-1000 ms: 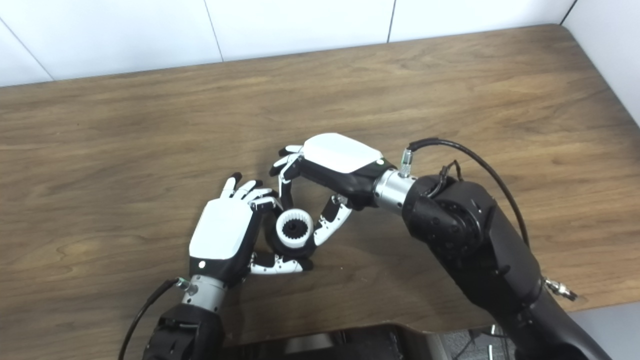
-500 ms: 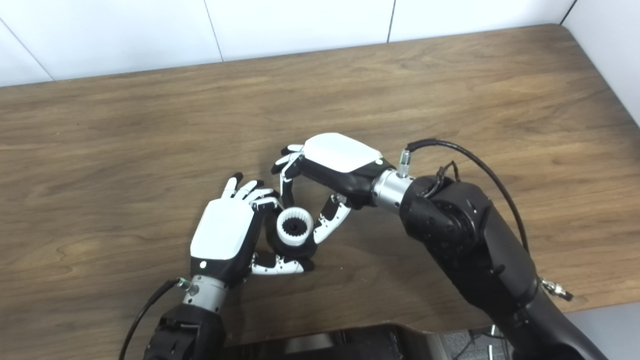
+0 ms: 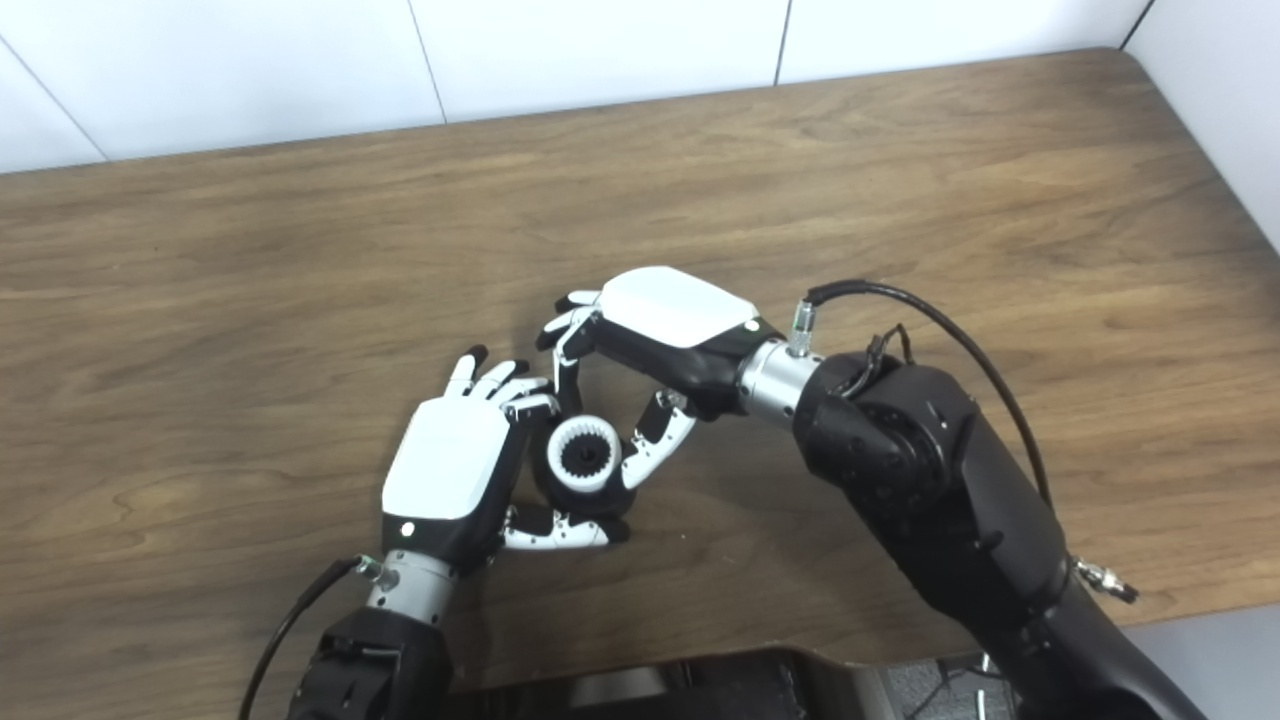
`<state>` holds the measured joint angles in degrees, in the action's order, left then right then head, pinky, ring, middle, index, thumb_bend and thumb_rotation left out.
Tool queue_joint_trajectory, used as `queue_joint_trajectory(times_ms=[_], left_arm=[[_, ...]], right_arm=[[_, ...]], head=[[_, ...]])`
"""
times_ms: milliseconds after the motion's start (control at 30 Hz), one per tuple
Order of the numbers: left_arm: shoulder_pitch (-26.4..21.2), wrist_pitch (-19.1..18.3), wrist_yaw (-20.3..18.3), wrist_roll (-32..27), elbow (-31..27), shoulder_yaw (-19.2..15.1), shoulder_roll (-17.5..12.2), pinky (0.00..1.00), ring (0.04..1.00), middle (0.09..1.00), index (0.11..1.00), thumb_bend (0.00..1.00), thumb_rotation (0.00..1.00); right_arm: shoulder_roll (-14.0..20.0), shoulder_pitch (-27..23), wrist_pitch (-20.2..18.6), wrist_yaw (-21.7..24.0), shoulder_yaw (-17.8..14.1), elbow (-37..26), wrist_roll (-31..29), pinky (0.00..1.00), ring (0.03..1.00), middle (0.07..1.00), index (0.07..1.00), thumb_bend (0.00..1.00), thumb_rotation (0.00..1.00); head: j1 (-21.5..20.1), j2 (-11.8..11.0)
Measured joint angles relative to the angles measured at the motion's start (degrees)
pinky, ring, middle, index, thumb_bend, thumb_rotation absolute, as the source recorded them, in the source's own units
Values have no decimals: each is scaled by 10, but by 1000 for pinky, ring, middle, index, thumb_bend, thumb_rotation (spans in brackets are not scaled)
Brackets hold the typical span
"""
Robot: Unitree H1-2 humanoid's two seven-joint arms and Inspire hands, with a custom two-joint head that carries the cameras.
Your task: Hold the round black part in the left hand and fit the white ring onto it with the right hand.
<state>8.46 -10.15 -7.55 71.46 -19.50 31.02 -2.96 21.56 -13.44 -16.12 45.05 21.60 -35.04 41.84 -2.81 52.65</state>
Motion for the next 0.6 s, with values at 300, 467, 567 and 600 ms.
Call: queue_joint_trajectory(times_ms=[300, 467, 567, 600], left_arm=[[-1, 0, 0, 3, 0, 1, 0, 1000, 888, 778, 486, 516, 60], [-1, 0, 0, 3, 0, 1, 1, 1000, 890, 778, 485, 516, 59], [-1, 0, 0, 4, 0, 1, 1, 1000, 891, 779, 486, 516, 60], [-1, 0, 0, 4, 0, 2, 1, 1000, 892, 780, 486, 516, 60]], right_arm=[[0, 0, 2, 0, 0, 0, 0, 848, 939, 842, 483, 524, 133], [1, 1, 2, 0, -1, 1, 0, 851, 940, 843, 483, 524, 132], [2, 1, 2, 0, -1, 4, -1, 848, 941, 843, 483, 524, 133], [3, 1, 3, 0, -2, 4, -1, 848, 941, 843, 483, 524, 133]], head=[[0, 1], [0, 1], [0, 0], [0, 0]])
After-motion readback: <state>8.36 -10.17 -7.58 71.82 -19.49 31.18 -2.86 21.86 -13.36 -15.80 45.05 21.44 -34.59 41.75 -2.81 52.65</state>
